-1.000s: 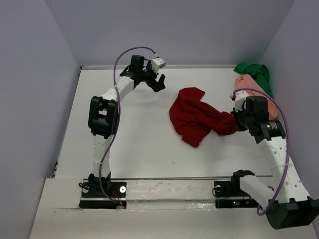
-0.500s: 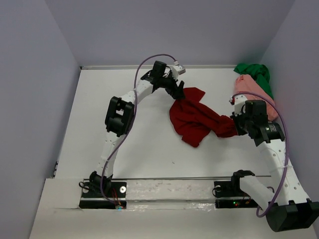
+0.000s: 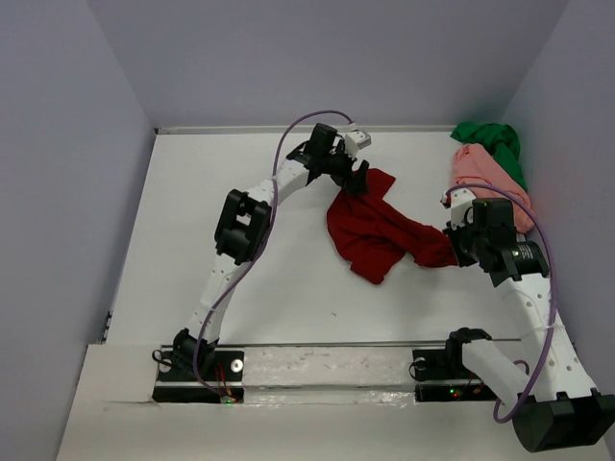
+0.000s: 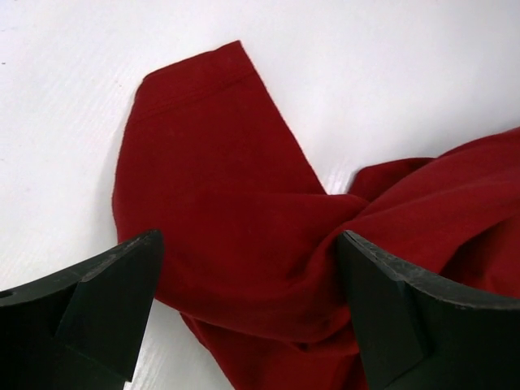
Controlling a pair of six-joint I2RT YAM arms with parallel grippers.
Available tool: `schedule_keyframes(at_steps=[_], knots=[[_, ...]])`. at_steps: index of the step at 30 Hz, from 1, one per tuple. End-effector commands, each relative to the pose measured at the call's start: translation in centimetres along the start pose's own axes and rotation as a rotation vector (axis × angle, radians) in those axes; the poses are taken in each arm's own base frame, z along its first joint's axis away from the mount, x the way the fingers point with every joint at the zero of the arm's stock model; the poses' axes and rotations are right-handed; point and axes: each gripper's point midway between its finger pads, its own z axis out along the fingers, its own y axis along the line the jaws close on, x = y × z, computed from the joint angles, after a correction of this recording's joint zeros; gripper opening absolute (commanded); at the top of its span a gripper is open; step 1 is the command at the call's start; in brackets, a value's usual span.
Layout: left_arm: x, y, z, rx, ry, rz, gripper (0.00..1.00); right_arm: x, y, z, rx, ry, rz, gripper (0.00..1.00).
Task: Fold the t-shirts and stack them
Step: Flatten out the tshirt
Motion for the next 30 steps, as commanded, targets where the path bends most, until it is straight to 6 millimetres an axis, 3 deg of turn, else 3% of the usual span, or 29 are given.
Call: schedule_keyframes(at_steps=[1, 4, 6, 7, 10, 12, 14, 16, 17, 18, 25, 26, 27, 30], knots=[[-2.0, 1.1, -0.1, -0.088, -0.023, 0.077, 0.95, 0.2, 0.1, 0.0, -0.009, -0.002, -0.012, 0.0], [-1.7, 1.3, -0.1, -0.114, -0.003, 0.107, 0.89, 0.1, 0.0, 0.1, -0.006, -0.001, -0.018, 0.0], [-1.2, 1.3, -0.2, -0.124, 0.018, 0.118, 0.65, -0.1, -0.1, 0.2, -0.005, -0.004, -0.022, 0.0], [-1.3, 1.0, -0.5, -0.124, 0.021, 0.12, 0.45, -0.2, -0.2, 0.3, -0.004, -0.007, -0.025, 0.0], [-0.7, 0.7, -0.8, -0.121, 0.04, 0.119, 0.23, -0.4, -0.2, 0.3, -0.005, -0.009, -0.028, 0.0], [0.0, 0.3, -1.1, -0.111, 0.06, 0.118, 0.02, -0.6, -0.2, 0.2, -0.007, -0.013, -0.028, 0.0], [1.4, -0.4, -1.3, -0.086, 0.097, 0.106, 0.0, -0.8, -0.1, 0.0, -0.012, -0.025, -0.027, 0.0], [1.3, -0.9, -2.2, -0.086, 0.109, 0.129, 0.0, -1.2, -0.2, -0.2, -0.015, -0.04, -0.03, 0.0], [2.8, -0.6, -2.5, -0.107, 0.143, 0.123, 0.0, -1.4, -0.1, -0.2, -0.02, -0.045, -0.031, 0.0], [2.0, -0.7, -3.5, -0.124, 0.137, 0.155, 0.0, -1.6, -0.2, -0.2, -0.021, -0.047, -0.036, 0.0], [3.0, -1.1, -9.2, -0.212, 0.205, 0.188, 0.0, -3.3, -0.4, 0.8, -0.038, -0.057, -0.059, 0.0], [4.5, -1.1, -9.9, -0.223, 0.236, 0.173, 0.0, -3.6, -0.5, 0.8, -0.039, -0.059, -0.064, 0.0], [3.8, -1.5, -11.1, -0.242, 0.227, 0.186, 0.0, -3.8, -0.6, 0.9, -0.037, -0.059, -0.068, 0.0], [5.3, -2.3, -13.6, -0.275, 0.276, 0.183, 0.0, -5.6, -0.4, 1.0, -0.075, -0.094, -0.095, 0.0]])
